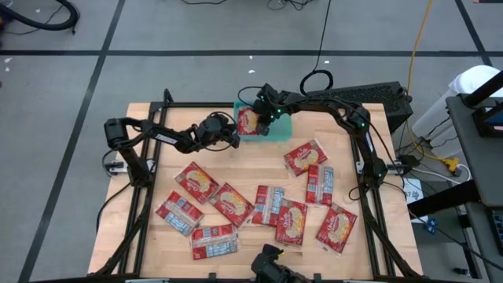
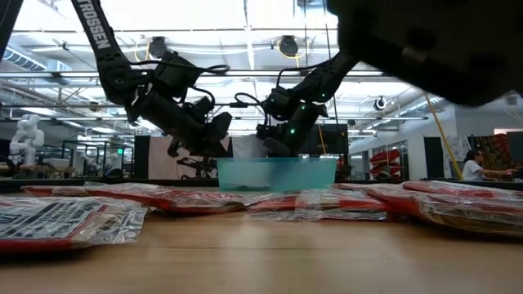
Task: Sort popcorn bags into baskets
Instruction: Put the red popcorn bag into the blue bin
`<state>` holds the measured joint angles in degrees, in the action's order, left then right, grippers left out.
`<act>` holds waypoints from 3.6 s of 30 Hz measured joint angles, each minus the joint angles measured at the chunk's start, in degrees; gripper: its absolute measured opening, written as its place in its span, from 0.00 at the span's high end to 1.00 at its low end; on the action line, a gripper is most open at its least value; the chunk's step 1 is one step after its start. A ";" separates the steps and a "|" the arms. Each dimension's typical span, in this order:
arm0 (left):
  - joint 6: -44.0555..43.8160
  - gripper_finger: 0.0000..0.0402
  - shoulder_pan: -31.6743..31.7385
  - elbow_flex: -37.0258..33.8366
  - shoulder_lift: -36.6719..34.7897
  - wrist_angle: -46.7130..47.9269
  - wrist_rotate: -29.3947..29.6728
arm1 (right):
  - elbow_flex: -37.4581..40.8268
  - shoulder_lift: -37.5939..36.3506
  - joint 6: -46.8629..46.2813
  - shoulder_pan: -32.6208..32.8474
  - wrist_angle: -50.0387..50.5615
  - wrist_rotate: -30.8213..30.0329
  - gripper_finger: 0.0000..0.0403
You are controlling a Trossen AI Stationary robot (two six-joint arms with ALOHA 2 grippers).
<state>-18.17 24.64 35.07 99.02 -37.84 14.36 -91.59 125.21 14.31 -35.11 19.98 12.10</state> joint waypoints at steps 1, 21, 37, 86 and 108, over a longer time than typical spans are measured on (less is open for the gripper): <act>0.00 0.96 0.00 0.00 0.01 -0.01 -0.04 | -0.03 0.24 -0.01 -0.01 -0.26 0.49 1.00; 10.24 0.98 -2.29 -0.09 -14.52 4.15 -0.75 | 0.44 -20.91 -2.80 5.77 20.90 1.14 1.00; 12.54 0.95 -19.40 -0.09 -19.36 6.50 3.71 | 47.64 -55.42 -32.17 31.44 2.75 -14.93 0.94; 31.74 0.72 -29.04 22.58 16.14 8.07 -1.45 | 66.29 -45.28 -30.80 48.25 -27.86 -29.06 1.00; 38.25 0.43 -29.62 22.60 16.73 7.94 0.12 | 66.26 -55.38 -27.11 49.33 -28.73 -26.42 1.00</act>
<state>20.07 -4.98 57.67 115.74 -29.90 14.48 -25.32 69.83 -12.80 14.22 -8.75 -14.32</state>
